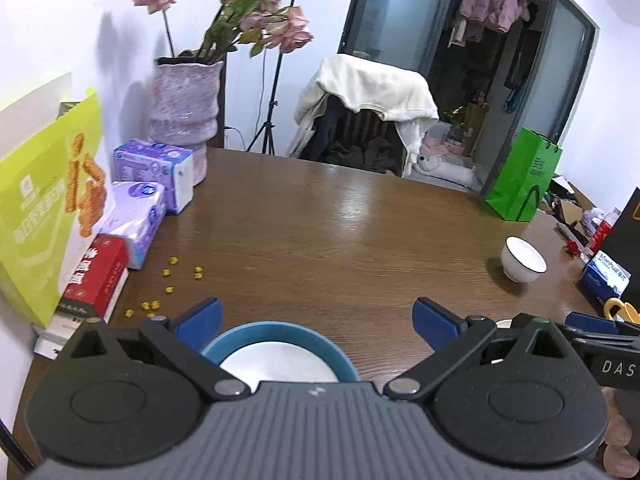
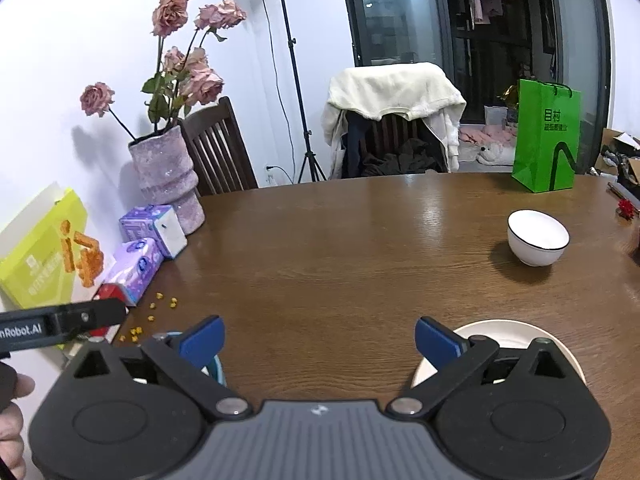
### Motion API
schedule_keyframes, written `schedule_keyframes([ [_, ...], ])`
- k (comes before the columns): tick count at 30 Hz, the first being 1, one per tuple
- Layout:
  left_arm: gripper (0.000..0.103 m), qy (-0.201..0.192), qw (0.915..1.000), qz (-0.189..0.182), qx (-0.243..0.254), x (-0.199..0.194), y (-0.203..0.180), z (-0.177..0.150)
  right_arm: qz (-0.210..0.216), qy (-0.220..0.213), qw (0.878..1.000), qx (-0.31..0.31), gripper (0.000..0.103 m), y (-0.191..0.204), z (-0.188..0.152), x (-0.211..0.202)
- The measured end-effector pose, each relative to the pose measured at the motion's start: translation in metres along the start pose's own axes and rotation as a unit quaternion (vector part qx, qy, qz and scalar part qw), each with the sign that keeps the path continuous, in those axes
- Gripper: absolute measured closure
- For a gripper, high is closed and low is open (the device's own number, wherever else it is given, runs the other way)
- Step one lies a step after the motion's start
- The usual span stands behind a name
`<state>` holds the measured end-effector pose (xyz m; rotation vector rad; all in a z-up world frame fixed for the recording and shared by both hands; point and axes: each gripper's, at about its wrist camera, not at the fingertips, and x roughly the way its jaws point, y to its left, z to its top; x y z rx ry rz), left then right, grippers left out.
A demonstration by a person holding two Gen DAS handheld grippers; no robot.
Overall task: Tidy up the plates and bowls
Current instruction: 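Move both open grippers toward the remaining white bowl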
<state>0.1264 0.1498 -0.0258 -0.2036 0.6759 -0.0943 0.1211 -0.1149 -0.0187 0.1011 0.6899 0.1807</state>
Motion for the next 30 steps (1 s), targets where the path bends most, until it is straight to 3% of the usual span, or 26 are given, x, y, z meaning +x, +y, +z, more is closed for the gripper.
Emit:
schedule_keyframes([
  [21, 0.000, -0.002, 0.9998, -0.018, 0.007, 0.016, -0.066, -0.001, -0.042, 0.006, 0.999, 0.004, 0.001, -0.063, 0.009, -0.009],
  [30, 0.000, 0.014, 0.9993, -0.026, 0.022, 0.030, -0.102, -0.002, -0.054, 0.015, 0.998, 0.018, 0.001, -0.101, 0.007, -0.013],
])
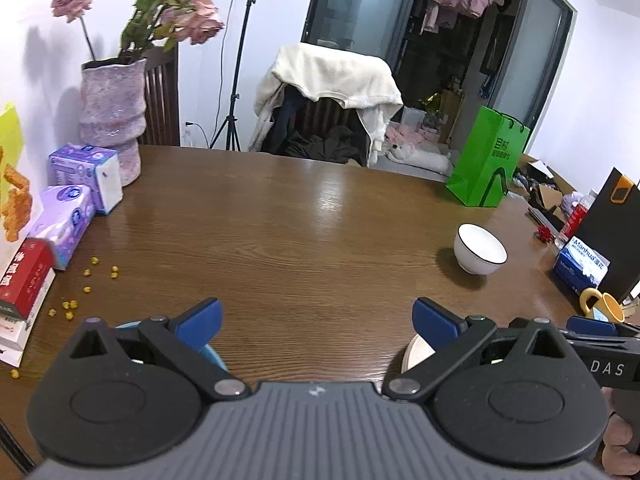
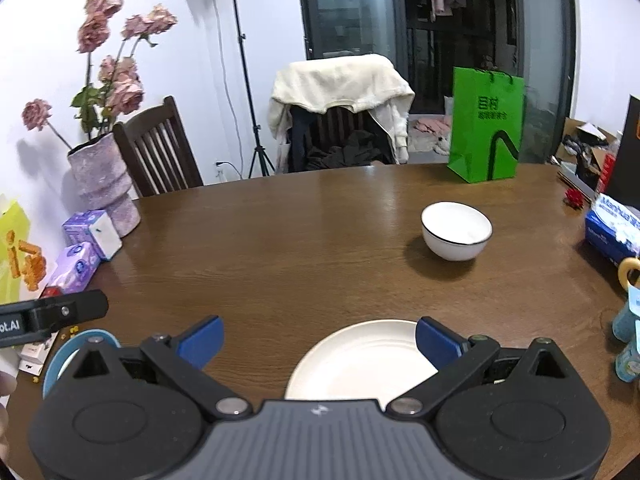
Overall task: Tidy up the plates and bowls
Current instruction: 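Move both open grippers toward the remaining white bowl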
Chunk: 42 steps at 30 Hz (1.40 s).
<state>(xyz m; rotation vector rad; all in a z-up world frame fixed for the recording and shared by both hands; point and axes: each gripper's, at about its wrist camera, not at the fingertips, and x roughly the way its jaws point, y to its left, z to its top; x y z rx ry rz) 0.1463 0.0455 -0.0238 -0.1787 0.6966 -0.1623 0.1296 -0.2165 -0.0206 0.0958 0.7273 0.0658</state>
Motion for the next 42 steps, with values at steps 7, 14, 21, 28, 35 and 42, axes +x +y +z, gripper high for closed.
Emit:
schedule_keyframes([
  [7, 0.000, 0.006, 0.9998, -0.004, 0.016, 0.014, -0.025, 0.003, -0.014, 0.005, 1.000, 0.018, 0.001, -0.030, 0.000, 0.002],
  [14, 0.000, 0.017, 0.9994, -0.007, 0.028, 0.029, -0.047, 0.007, -0.023, 0.011, 0.999, 0.031, 0.001, -0.059, 0.001, 0.007],
  [21, 0.000, 0.026, 0.9989, -0.008, 0.038, 0.046, -0.068, 0.014, -0.033, 0.020, 0.998, 0.048, 0.001, -0.089, 0.002, 0.015],
  [28, 0.000, 0.034, 0.9983, -0.009, 0.046, 0.065, -0.089, 0.020, -0.041, 0.030, 0.997, 0.060, 0.001, -0.119, 0.004, 0.026],
  [35, 0.000, 0.048, 0.9972, -0.012, 0.056, 0.088, -0.110, 0.025, -0.052, 0.037, 0.996, 0.066, 0.001, -0.146, 0.006, 0.038],
  [42, 0.000, 0.059, 0.9962, -0.013, 0.063, 0.110, -0.131, 0.029, -0.060, 0.041, 0.995, 0.075, 0.001, -0.173, 0.012, 0.051],
])
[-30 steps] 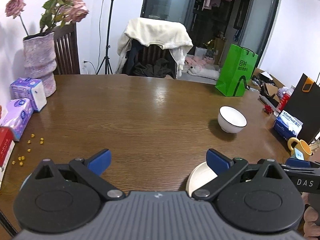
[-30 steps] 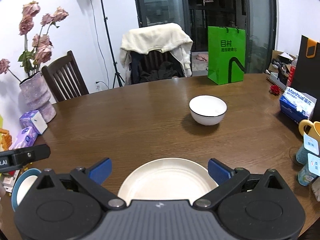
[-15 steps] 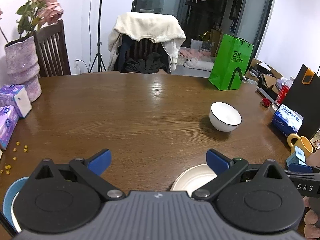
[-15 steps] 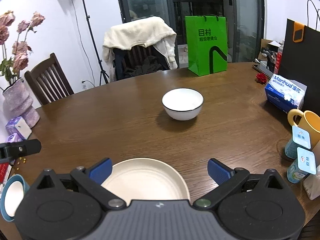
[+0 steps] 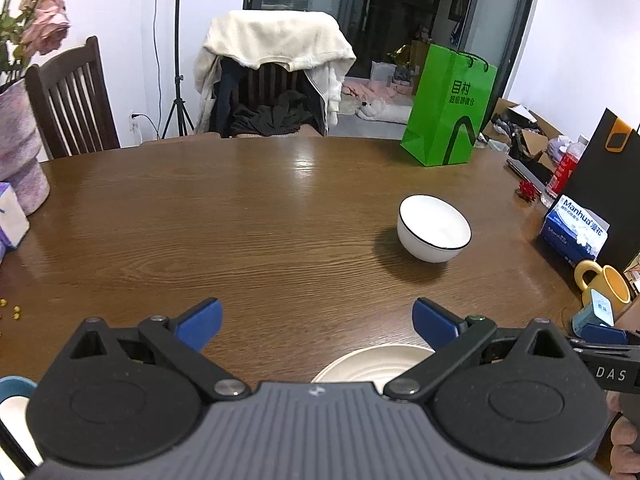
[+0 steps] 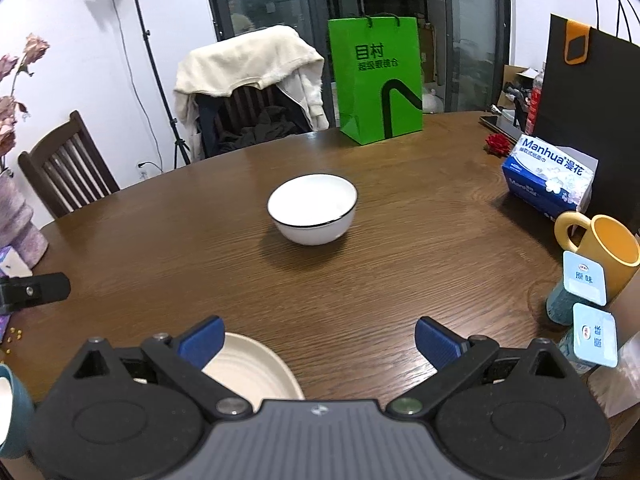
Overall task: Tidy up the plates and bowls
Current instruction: 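Move both open grippers toward the remaining white bowl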
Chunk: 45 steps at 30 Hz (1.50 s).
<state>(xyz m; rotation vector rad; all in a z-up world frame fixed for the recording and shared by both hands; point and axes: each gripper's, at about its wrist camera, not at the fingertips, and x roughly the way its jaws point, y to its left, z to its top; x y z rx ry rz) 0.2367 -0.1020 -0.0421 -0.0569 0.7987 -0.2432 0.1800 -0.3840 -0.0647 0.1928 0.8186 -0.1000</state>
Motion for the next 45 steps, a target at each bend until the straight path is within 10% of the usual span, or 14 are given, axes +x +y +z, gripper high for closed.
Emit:
schedule_keyframes([
  [45, 0.000, 0.025, 0.9994, -0.011, 0.021, 0.143, -0.079, 0.080, 0.003, 0.006, 1.000, 0.021, 0.002, -0.063, 0.095, 0.127],
])
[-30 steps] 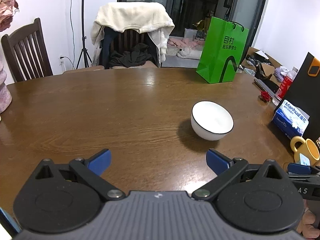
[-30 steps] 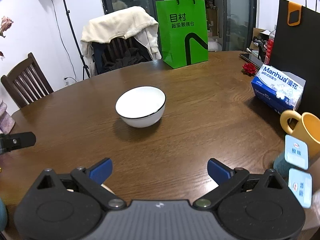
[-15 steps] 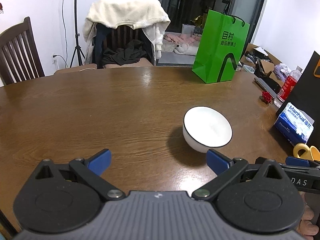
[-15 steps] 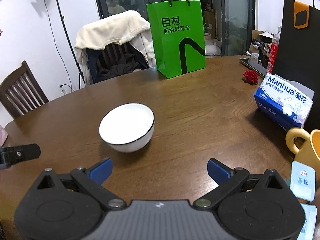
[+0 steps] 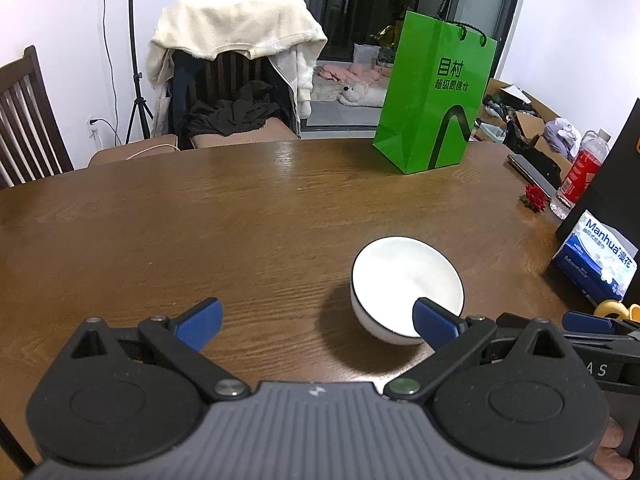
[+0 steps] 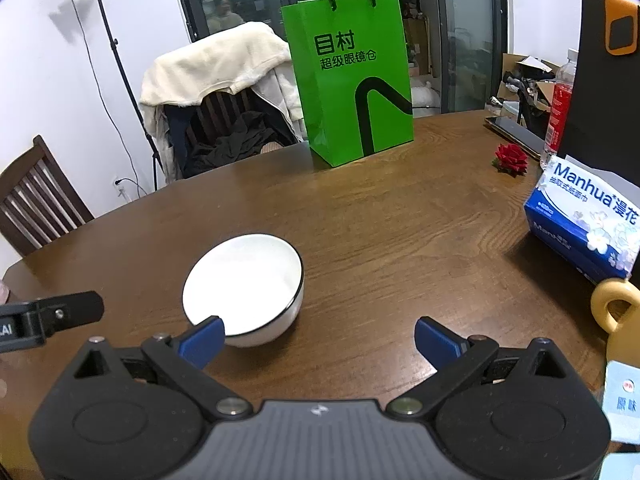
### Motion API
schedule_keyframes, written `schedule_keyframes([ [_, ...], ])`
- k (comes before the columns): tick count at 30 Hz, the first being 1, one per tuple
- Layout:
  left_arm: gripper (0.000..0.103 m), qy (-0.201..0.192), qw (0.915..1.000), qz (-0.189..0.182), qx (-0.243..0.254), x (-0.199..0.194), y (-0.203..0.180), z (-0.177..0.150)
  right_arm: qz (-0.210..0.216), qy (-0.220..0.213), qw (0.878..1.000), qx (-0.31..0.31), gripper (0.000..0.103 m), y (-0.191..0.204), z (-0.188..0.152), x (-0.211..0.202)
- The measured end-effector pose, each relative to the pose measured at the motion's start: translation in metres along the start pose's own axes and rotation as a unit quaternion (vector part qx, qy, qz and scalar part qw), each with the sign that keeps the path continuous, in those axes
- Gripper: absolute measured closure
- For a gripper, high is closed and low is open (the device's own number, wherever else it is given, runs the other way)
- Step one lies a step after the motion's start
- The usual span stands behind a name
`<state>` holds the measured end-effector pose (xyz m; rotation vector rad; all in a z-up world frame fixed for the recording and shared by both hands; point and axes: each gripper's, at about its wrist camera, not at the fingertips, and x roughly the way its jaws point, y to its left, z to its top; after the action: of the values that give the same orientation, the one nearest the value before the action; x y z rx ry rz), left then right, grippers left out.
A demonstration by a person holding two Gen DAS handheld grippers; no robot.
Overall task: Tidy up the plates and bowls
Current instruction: 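Move both open grippers toward the remaining white bowl, then close both grippers on the rim of the remaining white bowl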
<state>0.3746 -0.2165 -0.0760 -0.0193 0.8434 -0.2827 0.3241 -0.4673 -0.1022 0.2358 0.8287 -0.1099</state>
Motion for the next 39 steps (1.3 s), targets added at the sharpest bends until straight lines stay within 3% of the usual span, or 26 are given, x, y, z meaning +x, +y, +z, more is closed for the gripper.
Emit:
schedule_keyframes([
  [17, 0.000, 0.037, 0.9992, 0.008, -0.012, 0.059, -0.002, 0.024, -0.003, 0.023, 1.000, 0.006, 0.002, 0.007, 0.029, 0.044],
  [29, 0.000, 0.067, 0.9969, 0.027, -0.032, 0.092, 0.008, 0.023, -0.004, 0.053, 0.999, 0.011, 0.006, 0.007, 0.032, 0.075],
  [36, 0.003, 0.084, 0.9960, 0.014, -0.028, 0.109, 0.003, 0.022, -0.013, 0.070, 0.997, 0.015, 0.016, 0.005, 0.031, 0.093],
  [39, 0.011, 0.092, 0.9953, 0.012, -0.025, 0.119, -0.001, 0.022, -0.014, 0.081, 0.996, 0.018, 0.023, 0.004, 0.030, 0.099],
])
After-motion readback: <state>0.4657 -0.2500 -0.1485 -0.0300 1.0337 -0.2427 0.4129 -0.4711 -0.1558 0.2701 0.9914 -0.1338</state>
